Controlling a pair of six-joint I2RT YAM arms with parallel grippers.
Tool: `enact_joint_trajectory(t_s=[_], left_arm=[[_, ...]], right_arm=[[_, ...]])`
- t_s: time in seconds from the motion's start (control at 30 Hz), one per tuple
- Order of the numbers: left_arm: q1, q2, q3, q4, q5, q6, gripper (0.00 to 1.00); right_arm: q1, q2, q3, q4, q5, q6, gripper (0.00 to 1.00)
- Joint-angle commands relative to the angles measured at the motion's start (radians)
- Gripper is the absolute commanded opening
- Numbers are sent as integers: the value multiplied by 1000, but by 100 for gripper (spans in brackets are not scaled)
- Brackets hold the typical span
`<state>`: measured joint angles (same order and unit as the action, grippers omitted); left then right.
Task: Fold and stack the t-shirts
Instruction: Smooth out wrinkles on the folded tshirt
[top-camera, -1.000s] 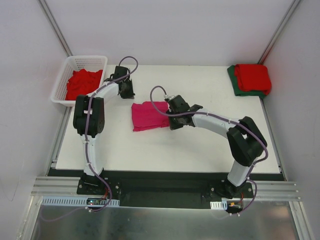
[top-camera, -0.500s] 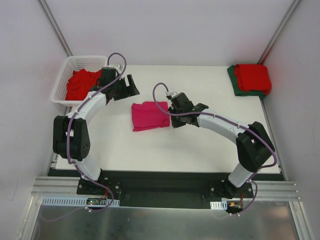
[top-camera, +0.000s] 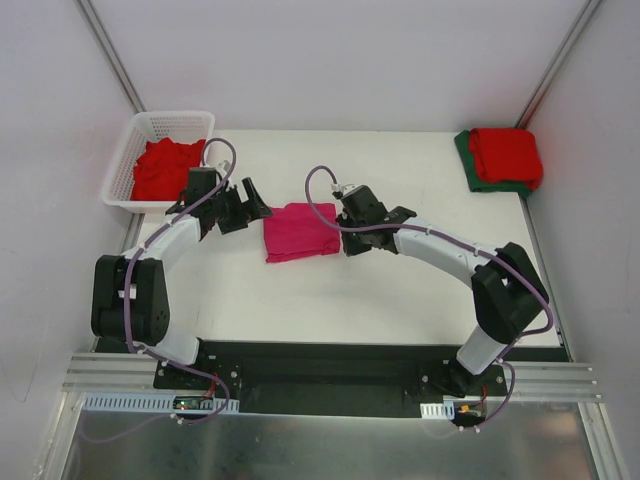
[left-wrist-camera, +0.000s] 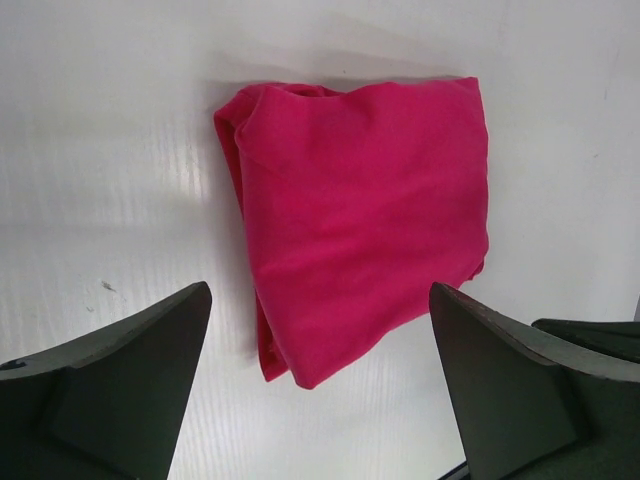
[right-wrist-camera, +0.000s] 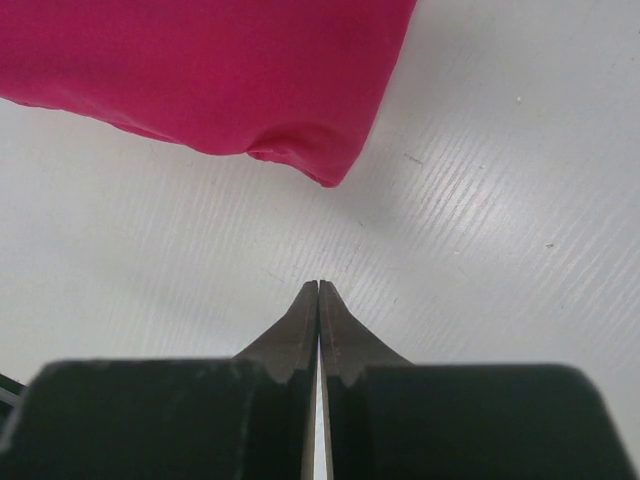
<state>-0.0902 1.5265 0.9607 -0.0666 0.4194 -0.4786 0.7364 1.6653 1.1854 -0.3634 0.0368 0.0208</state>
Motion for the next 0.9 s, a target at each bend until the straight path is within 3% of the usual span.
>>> enact_joint_trajectory(t_s=[0.0, 0.2, 0.37, 0.47, 0.6, 0.87], left_arm=[[20, -57, -51, 99, 68, -41, 91], [26, -51, -128, 179, 110, -90, 92], [26, -46, -160, 200, 119, -94, 92], [26, -48, -178, 217, 119, -95, 92], [27, -28, -189, 235, 128, -104, 92], [27, 15, -188, 255, 144, -118, 92]], right_arm=[[-3, 10, 33, 9, -8, -9, 1], [-17, -6, 20, 4, 8, -5, 4], [-71, -22, 6, 4, -12, 2, 26], [-104, -29, -3, 7, -28, 8, 46], [-155, -27, -20, 38, -159, 14, 56], [-314, -1, -141, 242, -515, 102, 60]])
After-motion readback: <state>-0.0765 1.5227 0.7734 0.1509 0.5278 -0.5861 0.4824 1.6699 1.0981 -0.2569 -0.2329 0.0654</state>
